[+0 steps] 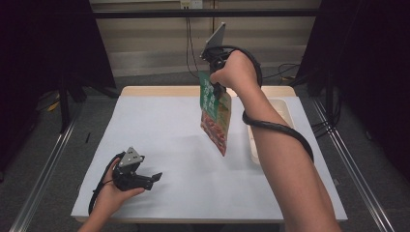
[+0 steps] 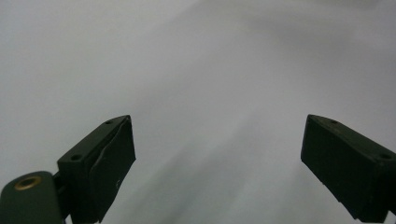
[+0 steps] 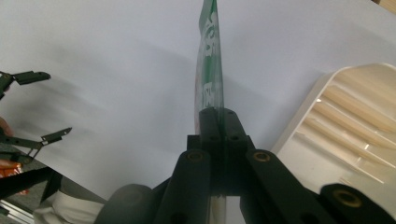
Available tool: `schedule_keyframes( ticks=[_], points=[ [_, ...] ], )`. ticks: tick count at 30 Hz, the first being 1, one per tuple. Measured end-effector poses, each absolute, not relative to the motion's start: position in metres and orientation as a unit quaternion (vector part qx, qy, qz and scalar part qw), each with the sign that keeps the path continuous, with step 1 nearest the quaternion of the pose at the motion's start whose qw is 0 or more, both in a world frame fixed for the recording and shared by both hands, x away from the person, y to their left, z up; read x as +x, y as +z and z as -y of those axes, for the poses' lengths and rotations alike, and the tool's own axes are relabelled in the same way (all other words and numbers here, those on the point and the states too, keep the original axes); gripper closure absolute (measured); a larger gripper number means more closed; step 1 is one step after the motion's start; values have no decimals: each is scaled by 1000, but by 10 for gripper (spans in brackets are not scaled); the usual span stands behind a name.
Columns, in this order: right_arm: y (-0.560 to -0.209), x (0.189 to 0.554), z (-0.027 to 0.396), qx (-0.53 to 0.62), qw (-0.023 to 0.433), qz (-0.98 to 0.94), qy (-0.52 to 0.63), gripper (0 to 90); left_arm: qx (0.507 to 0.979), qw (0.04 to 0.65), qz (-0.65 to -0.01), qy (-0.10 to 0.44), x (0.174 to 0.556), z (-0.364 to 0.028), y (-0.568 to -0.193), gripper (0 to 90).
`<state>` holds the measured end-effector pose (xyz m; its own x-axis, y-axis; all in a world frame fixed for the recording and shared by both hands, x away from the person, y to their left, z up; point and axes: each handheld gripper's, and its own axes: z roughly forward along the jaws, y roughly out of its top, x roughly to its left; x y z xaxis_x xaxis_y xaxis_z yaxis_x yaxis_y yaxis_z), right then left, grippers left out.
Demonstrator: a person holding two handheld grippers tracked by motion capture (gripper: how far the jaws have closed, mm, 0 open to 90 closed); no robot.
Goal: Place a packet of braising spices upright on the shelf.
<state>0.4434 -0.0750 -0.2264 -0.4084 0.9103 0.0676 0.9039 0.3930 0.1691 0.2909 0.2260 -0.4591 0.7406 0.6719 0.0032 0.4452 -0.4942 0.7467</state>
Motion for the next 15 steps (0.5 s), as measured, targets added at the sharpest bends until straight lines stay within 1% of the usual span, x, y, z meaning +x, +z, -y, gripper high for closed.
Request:
schedule_keyframes(
  ticks=[5, 10, 15],
  points=[
    [-222, 440, 87, 536, 18, -840, 84, 900, 850, 386, -327, 147, 291, -226, -460, 98],
    [-216, 439, 101, 529, 29, -844, 77, 900, 845, 392, -334, 143, 290, -225, -460, 98],
    [-213, 437, 116, 525, 30, -847, 78, 900, 849, 386, -331, 144, 290, -225, -460, 98]
  ],
)
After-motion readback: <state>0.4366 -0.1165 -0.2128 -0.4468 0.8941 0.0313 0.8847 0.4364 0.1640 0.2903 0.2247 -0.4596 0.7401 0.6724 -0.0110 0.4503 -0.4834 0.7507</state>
